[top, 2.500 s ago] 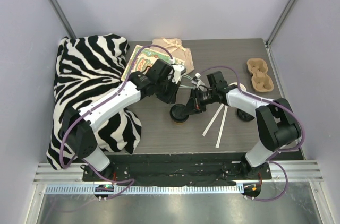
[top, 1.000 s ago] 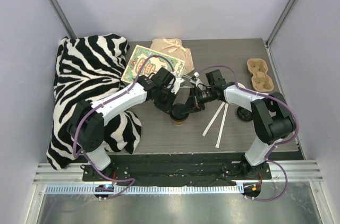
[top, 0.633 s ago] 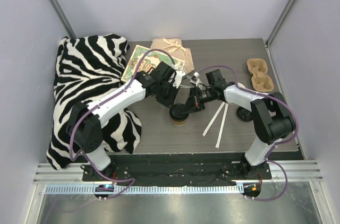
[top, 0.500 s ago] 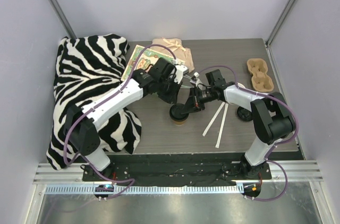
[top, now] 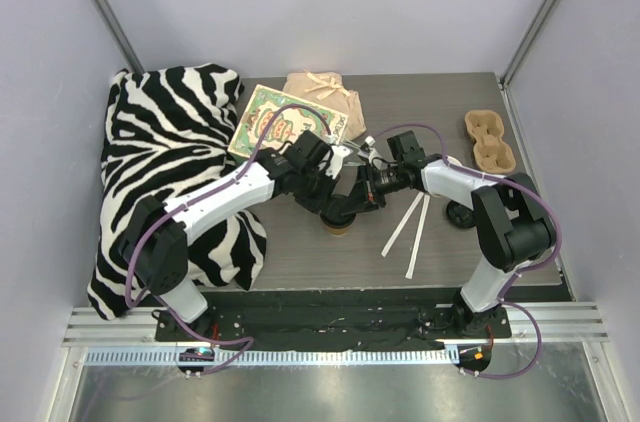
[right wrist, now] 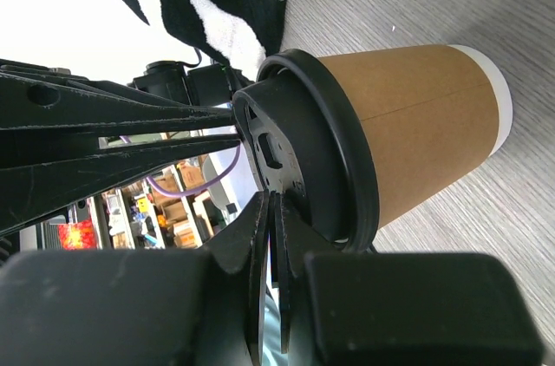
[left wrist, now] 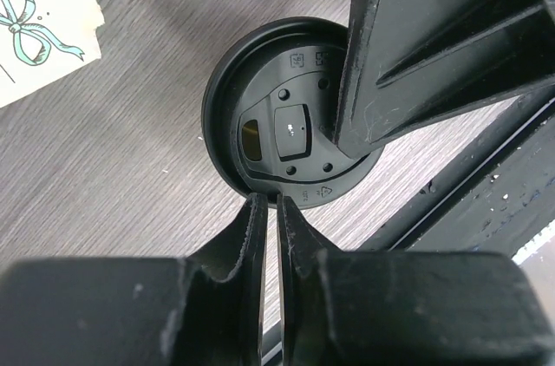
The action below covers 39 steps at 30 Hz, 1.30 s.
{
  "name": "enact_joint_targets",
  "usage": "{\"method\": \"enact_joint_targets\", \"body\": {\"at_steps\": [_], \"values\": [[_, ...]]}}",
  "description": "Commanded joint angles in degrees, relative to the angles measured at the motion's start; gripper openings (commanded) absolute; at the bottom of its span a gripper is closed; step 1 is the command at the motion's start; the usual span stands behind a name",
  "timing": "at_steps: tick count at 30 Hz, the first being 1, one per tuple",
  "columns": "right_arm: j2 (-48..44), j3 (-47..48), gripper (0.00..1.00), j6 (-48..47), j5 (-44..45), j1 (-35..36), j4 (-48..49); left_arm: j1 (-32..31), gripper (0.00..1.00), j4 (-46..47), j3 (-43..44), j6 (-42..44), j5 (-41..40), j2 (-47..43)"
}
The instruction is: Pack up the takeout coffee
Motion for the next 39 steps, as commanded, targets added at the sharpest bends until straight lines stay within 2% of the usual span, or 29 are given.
{"method": "enact_joint_targets", "body": {"at_steps": [1, 4, 8, 16, 18, 25, 28, 32, 36, 39], "values": [[2.93, -1.54, 0.13, -3.48, 9.74, 0.52, -2.45, -0.51, 0.12, -1.03, -1.1, 1.83, -2.53, 1.81], [2.84, -1.19, 0.13, -3.22, 8.96, 0.44, -2.27, -0.42, 0.12, -2.7, 3.21, 1.83, -1.39, 0.41], [0.82, -0.4, 0.18, -1.55, 5.71, 0.79, 0.27, -0.25, 0.2, -4.11, 7.16, 0.86, 0.28, -0.74], [-6.82, 3.73, 0.28, -0.49, 1.31, 0.96, -0.16, 3.7, 0.32, -3.58, 8.49, -2.39, 6.79, -1.44], [-8.32, 4.52, 0.28, -1.19, 2.36, 0.96, -1.91, 3.62, 0.34, -2.44, 8.49, -2.65, 7.05, -1.71], [-11.93, 5.14, 0.28, -8.75, 14.92, 0.96, -10.53, 3.53, 0.33, -0.34, 6.05, -2.83, 10.65, -2.05], [-9.91, 6.19, 0.28, -9.89, 15.99, 0.87, -10.53, 3.62, 0.32, 3.79, 1.05, -0.2, 13.29, -6.97], [-6.66, 9.61, 0.29, -11.21, 15.19, 0.87, -10.27, 3.62, 0.34, 8.18, -5.38, 8.22, 16.54, -14.35], [-4.2, 12.26, 0.33, -12.18, 14.67, 0.96, -10.18, 3.53, 0.36, 8.81, -8.82, 22.7, 19.34, -18.4], [-3.41, 13.49, 0.36, -12.79, 15.46, 0.96, -10.09, 3.27, 0.38, 8.63, -9.88, 30.18, 23.66, -19.64]]}}
